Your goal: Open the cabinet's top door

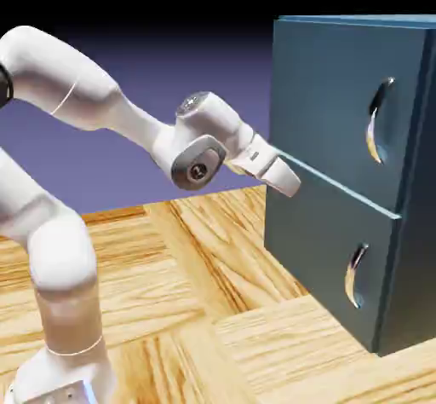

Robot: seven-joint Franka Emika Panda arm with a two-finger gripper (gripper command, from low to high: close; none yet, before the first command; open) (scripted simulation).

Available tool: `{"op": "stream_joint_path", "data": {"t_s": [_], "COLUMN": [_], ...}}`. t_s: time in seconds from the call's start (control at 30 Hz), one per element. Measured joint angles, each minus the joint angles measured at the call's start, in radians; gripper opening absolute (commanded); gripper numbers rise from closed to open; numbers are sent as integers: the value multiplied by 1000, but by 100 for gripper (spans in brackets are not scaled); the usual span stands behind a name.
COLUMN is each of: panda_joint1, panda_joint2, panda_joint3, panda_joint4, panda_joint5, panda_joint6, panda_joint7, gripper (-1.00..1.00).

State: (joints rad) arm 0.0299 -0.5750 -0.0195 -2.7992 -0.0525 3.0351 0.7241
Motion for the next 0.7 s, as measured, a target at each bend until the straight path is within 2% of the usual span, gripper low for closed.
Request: {"op": "stream_joint_path", "data": {"t_s": [0.7], "panda_joint1": [312], "panda_joint2": [-87], "panda_joint3": [-340], "panda_joint4": [187], "panda_joint5": [-913], "panda_joint6": [-33], "panda_joint7": [-295], "gripper": [0]}}
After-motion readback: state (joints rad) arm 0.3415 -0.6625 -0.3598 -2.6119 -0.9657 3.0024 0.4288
